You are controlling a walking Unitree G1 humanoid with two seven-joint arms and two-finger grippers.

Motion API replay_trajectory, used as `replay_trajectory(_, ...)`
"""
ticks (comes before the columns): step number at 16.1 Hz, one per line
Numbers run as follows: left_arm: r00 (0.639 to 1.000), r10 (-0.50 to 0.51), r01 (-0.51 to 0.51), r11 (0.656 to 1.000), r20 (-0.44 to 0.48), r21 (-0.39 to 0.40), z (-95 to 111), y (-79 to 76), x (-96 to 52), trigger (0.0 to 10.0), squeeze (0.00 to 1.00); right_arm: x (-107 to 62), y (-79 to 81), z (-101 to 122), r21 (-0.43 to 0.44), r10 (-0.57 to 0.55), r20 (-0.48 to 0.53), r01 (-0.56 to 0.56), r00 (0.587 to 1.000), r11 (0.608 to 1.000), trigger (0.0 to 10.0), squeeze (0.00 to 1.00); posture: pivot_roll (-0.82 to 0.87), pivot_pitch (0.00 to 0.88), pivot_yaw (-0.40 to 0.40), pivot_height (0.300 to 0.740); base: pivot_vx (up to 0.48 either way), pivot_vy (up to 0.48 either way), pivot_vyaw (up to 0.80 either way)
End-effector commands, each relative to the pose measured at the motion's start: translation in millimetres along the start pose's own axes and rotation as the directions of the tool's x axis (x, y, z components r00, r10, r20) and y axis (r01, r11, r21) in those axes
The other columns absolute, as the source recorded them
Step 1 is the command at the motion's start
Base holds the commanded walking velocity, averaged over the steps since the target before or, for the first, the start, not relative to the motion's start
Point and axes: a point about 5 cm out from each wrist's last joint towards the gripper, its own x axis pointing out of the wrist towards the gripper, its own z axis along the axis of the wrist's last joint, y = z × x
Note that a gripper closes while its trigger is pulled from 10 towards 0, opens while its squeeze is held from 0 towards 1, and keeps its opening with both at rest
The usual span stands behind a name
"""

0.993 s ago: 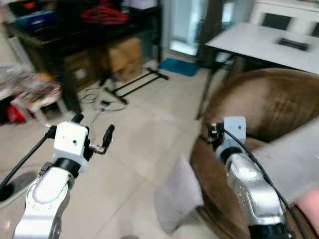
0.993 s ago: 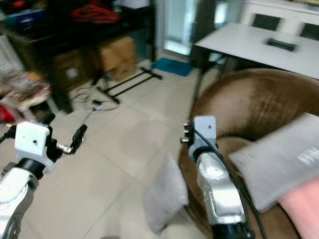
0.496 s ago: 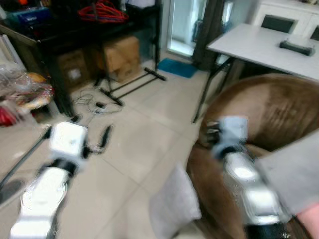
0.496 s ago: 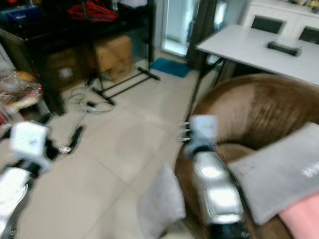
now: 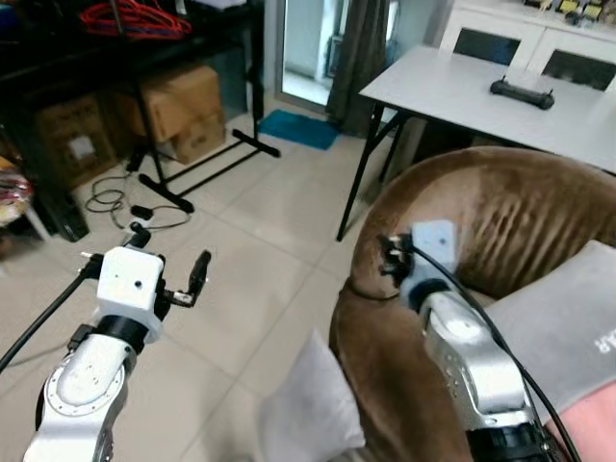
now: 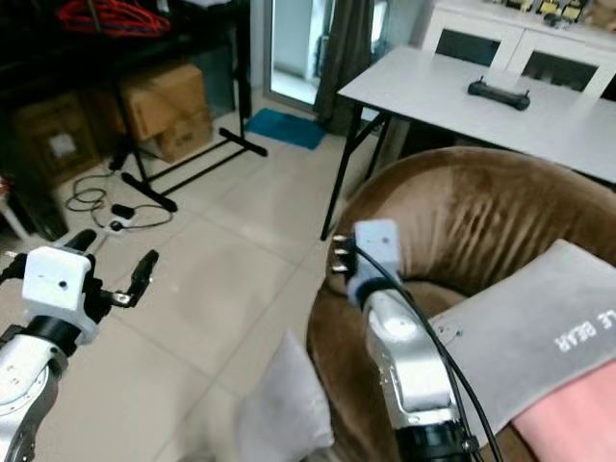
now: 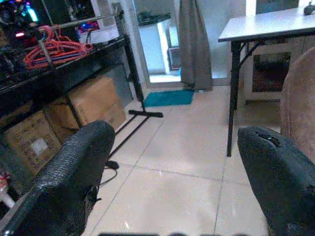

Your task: Move the pillow to the sofa from floor

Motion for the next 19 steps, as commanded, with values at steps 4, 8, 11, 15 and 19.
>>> replay_trajectory(4,1.0,0.002,-0.002,1.0,0.006,0.017,-2.0,-5.7,0.2,10.0,0.0,-4.0,-16.8,-5.1,0.007,-0.031,-0.026,0.031,0.999,0.999,10.0,0.0,0.12,0.0,-0.079,0.7,0.0,0.0,0.0)
replay_trajectory(8,1.0,-0.002,0.002,1.0,0.004,0.024,-3.7,-8.9,-1.5,10.0,0.0,-4.7,-17.5,-6.6,0.009,-0.02,-0.039,0.02,0.999,1.0,10.0,0.0,0.12,0.0,-0.085,0.66,0.0,0.0,0.0)
replay_trajectory(11,1.0,-0.002,0.001,1.0,0.006,0.027,-3.4,-8.2,-0.5,10.0,0.0,-4.2,-16.1,-8.0,0.016,-0.01,-0.048,0.01,0.999,1.0,10.0,0.0,0.12,0.0,-0.085,0.63,0.0,0.0,0.0)
replay_trajectory(15,1.0,-0.001,0.001,1.0,0.006,0.031,-3.4,-7.8,-1.3,10.0,0.0,-4.8,-13.4,-10.8,0.024,0.006,-0.062,-0.005,0.998,1.0,10.0,0.0,0.12,0.0,-0.082,0.595,0.0,0.0,0.0)
replay_trajectory(19,1.0,0.006,-0.006,1.0,0.02,0.008,-1.6,-8.3,-0.3,10.0,0.0,-4.7,-10.8,-12.1,0.005,0.036,-0.069,-0.036,0.997,0.999,10.0,0.0,0.12,0.0,-0.078,0.58,0.0,0.0,0.0)
